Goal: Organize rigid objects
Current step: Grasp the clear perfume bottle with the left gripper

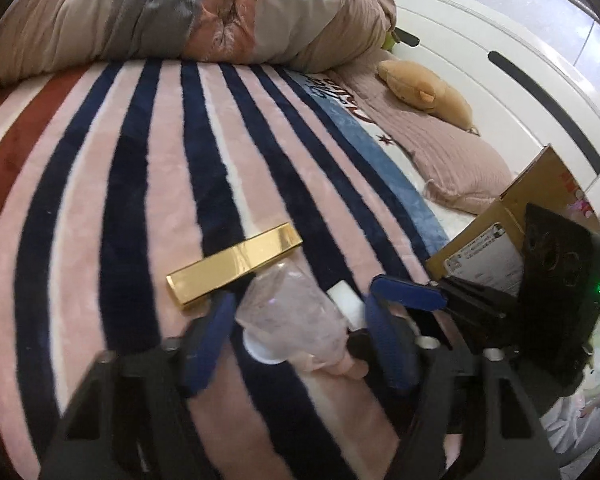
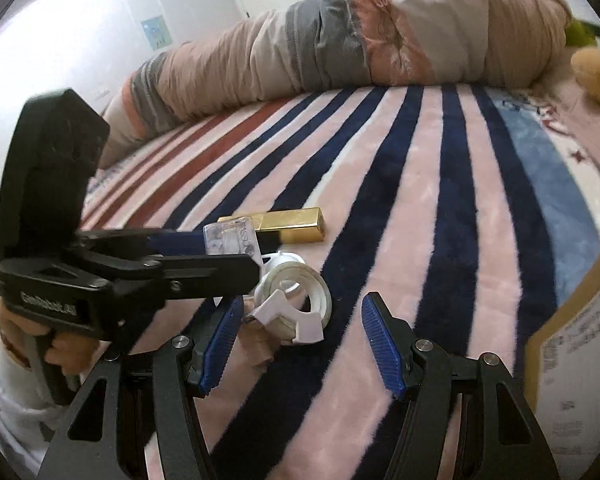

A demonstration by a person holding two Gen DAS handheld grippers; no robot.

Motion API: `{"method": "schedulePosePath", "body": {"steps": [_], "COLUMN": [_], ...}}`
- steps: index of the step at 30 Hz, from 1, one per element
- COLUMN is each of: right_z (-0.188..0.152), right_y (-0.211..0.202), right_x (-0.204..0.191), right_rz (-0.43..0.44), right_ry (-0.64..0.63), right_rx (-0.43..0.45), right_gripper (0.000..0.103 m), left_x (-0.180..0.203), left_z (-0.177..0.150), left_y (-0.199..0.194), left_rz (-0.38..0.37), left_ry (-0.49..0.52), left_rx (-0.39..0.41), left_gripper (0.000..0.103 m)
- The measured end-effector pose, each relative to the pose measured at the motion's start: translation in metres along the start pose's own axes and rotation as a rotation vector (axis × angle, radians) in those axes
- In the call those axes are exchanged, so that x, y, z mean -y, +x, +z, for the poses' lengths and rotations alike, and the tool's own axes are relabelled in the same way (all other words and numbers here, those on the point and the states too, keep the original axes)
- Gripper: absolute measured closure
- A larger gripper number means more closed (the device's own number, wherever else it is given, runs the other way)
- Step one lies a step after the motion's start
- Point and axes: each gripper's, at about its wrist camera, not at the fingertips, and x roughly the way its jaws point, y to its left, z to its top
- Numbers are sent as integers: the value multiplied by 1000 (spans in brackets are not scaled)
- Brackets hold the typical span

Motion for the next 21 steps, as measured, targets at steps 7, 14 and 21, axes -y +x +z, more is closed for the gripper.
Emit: {"method": "schedulePosePath", "body": {"steps": [7,14,21], "right_z": [-8,-14,-12], "right_y": [-1,-2,1], "right_x": [1,5,2], "right_rz": [6,32,5], "right_ry": [18,42,17], "right_rx": [36,50,29], "right_gripper": [55,55,52], "left_x": [-5,-2,5], "left_z": [-15,-55,-60], "left_y": [-14,-38,-27], "left_rz": [12,41,95], "left_ry": [4,44,56], "left_rx": [-6,-78,-39], "left_gripper": [60,57,35]}}
